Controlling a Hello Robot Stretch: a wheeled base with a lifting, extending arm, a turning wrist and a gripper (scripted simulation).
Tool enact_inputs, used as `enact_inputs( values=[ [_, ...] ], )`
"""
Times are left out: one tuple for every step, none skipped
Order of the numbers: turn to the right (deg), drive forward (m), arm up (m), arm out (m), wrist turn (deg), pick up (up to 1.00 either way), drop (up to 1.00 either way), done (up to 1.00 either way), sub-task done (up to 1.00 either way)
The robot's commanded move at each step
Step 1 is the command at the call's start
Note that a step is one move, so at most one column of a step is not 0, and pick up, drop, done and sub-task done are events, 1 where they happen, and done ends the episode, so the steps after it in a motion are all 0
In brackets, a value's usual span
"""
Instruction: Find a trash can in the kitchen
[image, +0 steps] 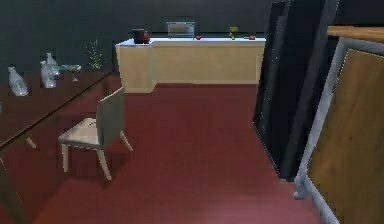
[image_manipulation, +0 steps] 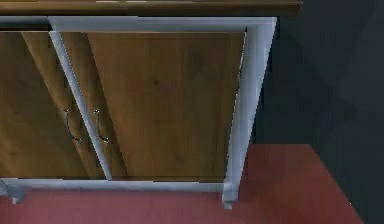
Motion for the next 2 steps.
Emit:
enact_inputs(
  values=[
    [0.0, 1.0, 0.0, 0.0, 0.0, 0.0, 0.0, 0.0, 0.0],
    [0.0, 1.0, 0.0, 0.0, 0.0, 0.0, 0.0, 0.0, 0.0]
  ],
)
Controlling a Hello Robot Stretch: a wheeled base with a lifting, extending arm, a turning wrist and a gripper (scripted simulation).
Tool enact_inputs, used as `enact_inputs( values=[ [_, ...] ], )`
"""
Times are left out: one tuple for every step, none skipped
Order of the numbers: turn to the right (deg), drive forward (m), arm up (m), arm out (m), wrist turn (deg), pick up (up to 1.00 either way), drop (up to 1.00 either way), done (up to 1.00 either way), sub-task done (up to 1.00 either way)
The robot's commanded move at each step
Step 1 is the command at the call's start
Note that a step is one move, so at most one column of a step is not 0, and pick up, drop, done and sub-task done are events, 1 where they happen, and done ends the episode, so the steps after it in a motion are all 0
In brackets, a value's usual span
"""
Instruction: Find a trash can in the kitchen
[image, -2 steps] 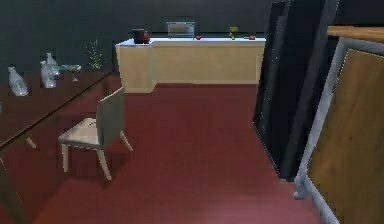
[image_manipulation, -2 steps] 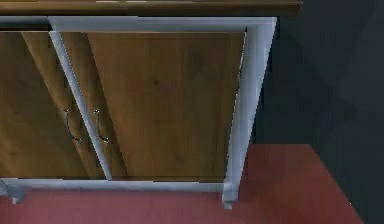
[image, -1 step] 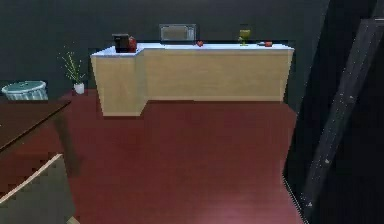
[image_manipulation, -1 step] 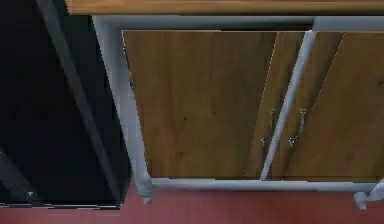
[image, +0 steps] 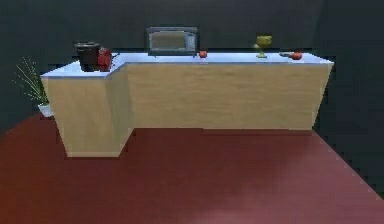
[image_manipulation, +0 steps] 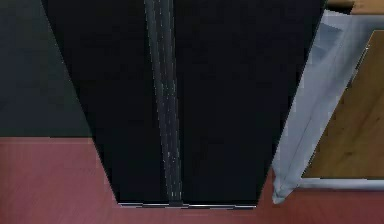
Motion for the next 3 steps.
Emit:
enact_inputs(
  values=[
    [-9.0, 0.0, 0.0, 0.0, 0.0, 0.0, 0.0, 0.0, 0.0],
    [0.0, 0.1, 0.0, 0.0, 0.0, 0.0, 0.0, 0.0, 0.0],
    [-24.0, 0.0, 0.0, 0.0, 0.0, 0.0, 0.0, 0.0, 0.0]
  ],
)
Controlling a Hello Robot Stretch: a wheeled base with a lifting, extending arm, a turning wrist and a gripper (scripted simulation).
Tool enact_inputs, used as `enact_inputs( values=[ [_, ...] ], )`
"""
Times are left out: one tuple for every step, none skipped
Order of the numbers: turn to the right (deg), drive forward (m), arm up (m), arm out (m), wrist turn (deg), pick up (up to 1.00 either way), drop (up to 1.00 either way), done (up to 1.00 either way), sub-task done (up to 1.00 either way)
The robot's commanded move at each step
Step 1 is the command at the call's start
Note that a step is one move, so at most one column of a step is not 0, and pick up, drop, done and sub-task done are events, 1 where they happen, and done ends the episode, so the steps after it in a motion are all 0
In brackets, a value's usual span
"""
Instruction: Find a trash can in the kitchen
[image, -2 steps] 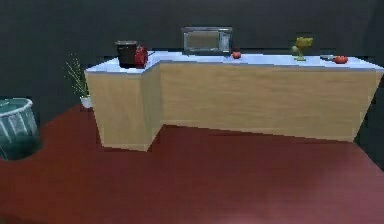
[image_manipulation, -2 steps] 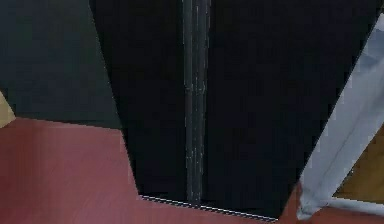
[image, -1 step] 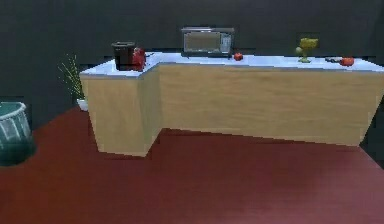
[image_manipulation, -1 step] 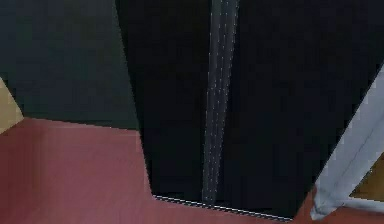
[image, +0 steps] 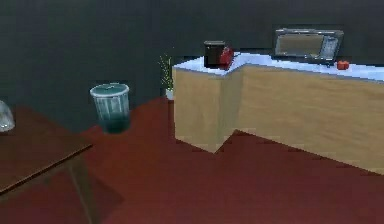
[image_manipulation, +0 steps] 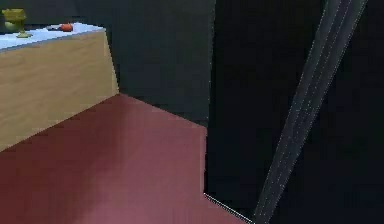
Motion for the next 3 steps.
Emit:
enact_inputs(
  values=[
    [0.0, 0.95, 0.0, 0.0, 0.0, 0.0, 0.0, 0.0, 0.0],
    [-6.0, 0.0, 0.0, 0.0, 0.0, 0.0, 0.0, 0.0, 0.0],
    [0.0, 0.55, 0.0, 0.0, 0.0, 0.0, 0.0, 0.0, 0.0]
  ],
)
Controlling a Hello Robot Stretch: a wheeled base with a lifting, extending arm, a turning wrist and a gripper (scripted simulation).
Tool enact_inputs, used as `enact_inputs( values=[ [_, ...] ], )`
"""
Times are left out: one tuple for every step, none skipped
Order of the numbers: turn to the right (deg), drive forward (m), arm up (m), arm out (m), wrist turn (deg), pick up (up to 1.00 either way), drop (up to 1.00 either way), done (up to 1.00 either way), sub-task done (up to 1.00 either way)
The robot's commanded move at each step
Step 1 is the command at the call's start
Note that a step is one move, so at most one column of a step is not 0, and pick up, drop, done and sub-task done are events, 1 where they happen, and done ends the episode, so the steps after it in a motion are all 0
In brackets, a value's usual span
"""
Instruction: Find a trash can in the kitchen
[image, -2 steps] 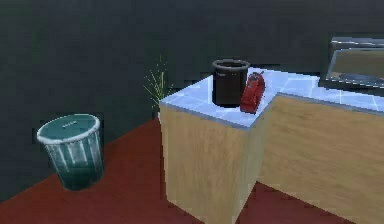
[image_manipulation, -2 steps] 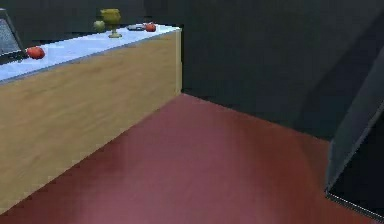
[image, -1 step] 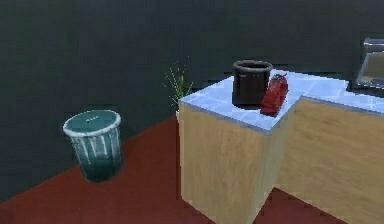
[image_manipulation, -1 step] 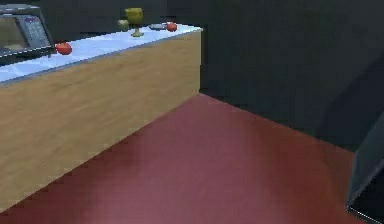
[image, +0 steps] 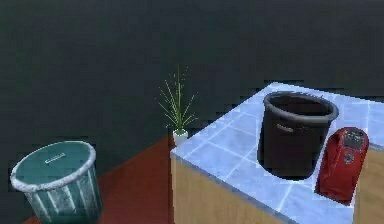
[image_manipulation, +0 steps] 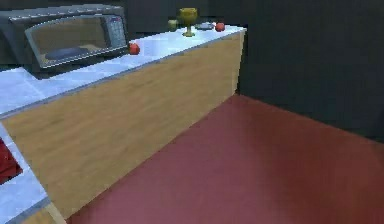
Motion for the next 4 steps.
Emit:
enact_inputs(
  values=[
    [-45.0, 0.0, 0.0, 0.0, 0.0, 0.0, 0.0, 0.0, 0.0],
    [-18.0, 0.0, 0.0, 0.0, 0.0, 0.0, 0.0, 0.0, 0.0],
    [0.0, 0.7, 0.0, 0.0, 0.0, 0.0, 0.0, 0.0, 0.0],
    [42.0, 0.0, 0.0, 0.0, 0.0, 0.0, 0.0, 0.0, 0.0]
  ],
)
